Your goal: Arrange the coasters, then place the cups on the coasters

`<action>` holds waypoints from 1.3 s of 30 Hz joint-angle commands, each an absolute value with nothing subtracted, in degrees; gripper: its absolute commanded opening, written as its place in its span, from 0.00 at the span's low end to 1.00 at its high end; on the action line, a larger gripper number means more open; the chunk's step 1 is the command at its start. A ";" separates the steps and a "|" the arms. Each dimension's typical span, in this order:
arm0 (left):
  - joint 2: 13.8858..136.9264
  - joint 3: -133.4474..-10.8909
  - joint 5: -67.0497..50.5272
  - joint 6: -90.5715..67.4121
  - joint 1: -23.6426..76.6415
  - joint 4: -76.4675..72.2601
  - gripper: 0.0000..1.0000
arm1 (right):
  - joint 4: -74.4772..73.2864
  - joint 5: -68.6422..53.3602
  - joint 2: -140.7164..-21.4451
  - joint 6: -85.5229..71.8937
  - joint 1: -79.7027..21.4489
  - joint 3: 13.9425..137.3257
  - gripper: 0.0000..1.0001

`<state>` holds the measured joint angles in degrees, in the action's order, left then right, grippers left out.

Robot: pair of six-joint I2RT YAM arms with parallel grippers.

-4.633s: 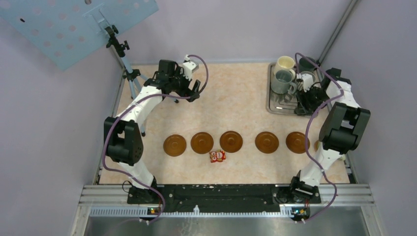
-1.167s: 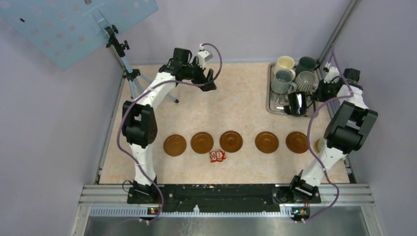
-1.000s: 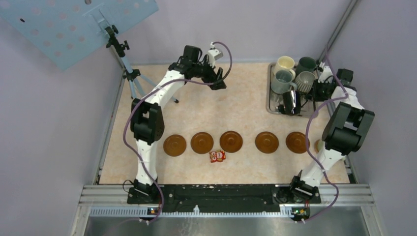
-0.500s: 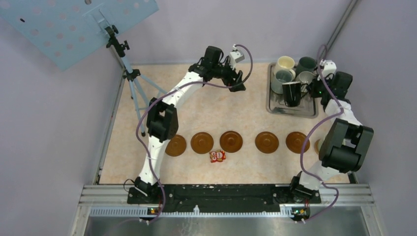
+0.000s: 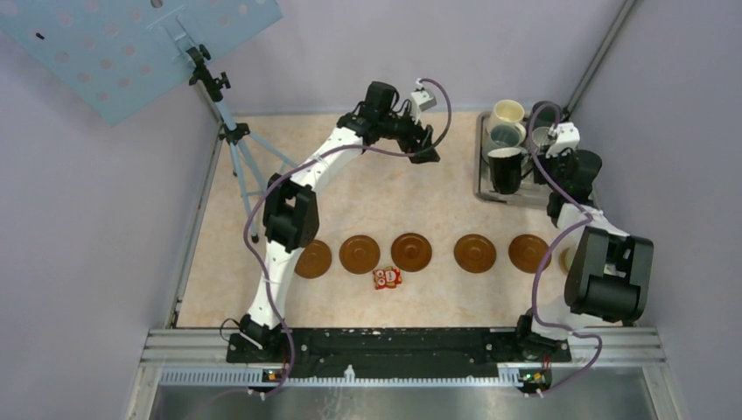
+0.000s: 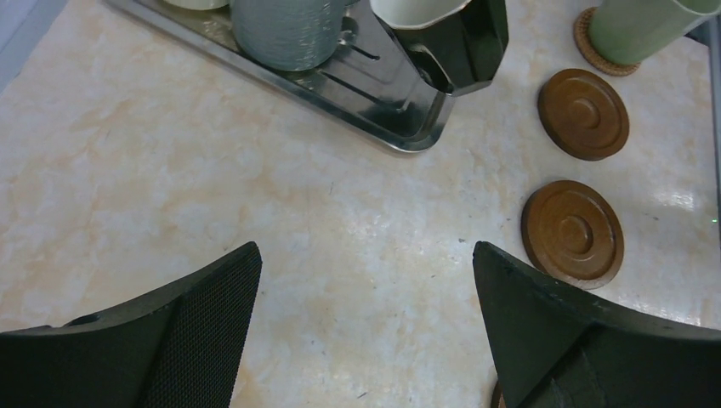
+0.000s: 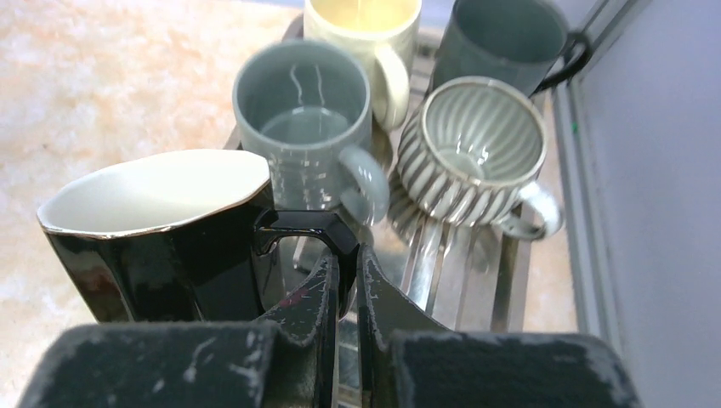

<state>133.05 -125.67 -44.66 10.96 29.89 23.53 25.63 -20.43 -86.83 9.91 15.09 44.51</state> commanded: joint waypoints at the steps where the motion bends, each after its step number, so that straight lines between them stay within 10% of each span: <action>1: 134.91 -129.84 -50.97 8.46 31.93 20.62 0.99 | 38.80 -21.64 -81.67 8.71 14.07 45.28 0.00; 25: 137.82 -118.21 -59.63 -41.88 34.57 -27.04 0.99 | 29.12 -20.84 -75.81 -4.65 7.03 50.89 0.00; 39: 141.87 -117.32 -50.86 -43.37 36.71 -27.56 0.99 | 25.85 -19.37 -75.70 -6.03 6.06 51.42 0.00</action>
